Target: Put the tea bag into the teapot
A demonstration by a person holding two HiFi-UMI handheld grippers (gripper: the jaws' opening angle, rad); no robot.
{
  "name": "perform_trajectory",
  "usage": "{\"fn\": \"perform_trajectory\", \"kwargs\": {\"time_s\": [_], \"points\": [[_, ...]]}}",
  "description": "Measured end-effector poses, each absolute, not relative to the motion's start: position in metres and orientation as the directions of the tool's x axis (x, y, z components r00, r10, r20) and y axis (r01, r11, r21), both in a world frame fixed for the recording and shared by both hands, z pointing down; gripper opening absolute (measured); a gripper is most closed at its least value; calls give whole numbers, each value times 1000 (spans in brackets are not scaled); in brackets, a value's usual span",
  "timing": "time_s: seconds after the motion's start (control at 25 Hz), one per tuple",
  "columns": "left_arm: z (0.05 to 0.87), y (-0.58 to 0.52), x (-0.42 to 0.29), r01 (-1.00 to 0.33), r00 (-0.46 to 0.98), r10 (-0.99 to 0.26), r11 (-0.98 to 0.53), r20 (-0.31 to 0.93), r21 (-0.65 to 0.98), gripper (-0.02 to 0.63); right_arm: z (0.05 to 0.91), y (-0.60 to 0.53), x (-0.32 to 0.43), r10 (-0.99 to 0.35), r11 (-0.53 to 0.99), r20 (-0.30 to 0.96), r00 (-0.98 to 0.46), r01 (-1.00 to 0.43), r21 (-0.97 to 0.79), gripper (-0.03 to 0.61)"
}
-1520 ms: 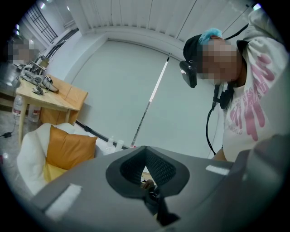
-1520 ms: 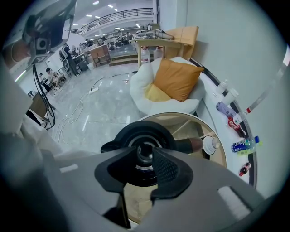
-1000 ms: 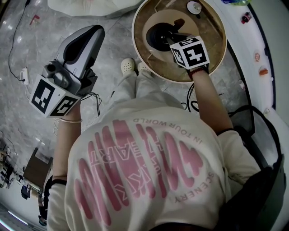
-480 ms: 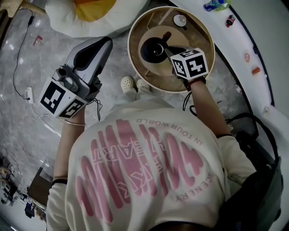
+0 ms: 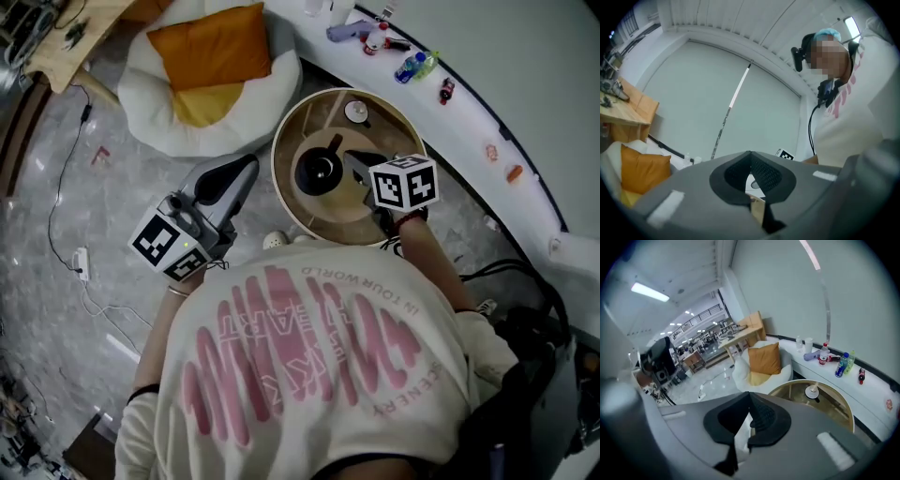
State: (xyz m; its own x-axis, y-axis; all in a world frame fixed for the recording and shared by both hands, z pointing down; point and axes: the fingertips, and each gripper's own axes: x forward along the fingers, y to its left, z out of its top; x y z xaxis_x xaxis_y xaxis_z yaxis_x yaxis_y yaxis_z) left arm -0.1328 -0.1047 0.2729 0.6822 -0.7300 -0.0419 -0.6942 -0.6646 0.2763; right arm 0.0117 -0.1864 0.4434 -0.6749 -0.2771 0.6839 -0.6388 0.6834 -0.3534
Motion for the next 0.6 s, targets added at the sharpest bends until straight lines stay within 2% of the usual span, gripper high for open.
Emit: {"fn": "perform_trajectory", "kwargs": {"time_s": [0.24, 0.4, 0.52, 0.6], "points": [[263, -108, -132, -644, 712, -698, -693, -78, 324, 3, 375, -171, -11, -312, 674, 467, -827, -539, -505, 8], [255, -114, -116, -600, 742, -662, -727, -107, 334, 3, 320, -156, -13, -339, 684, 160, -927, -359, -635, 6], [256, -110, -95, -563, 778, -621, -759, -100, 328, 3, 286, -155, 10, -415, 672, -101, -904, -230, -705, -3], [259, -107, -84, -545, 793, -602, -769, -91, 336, 3, 280, -151, 23, -429, 666, -160, -889, -192, -721, -5]]}}
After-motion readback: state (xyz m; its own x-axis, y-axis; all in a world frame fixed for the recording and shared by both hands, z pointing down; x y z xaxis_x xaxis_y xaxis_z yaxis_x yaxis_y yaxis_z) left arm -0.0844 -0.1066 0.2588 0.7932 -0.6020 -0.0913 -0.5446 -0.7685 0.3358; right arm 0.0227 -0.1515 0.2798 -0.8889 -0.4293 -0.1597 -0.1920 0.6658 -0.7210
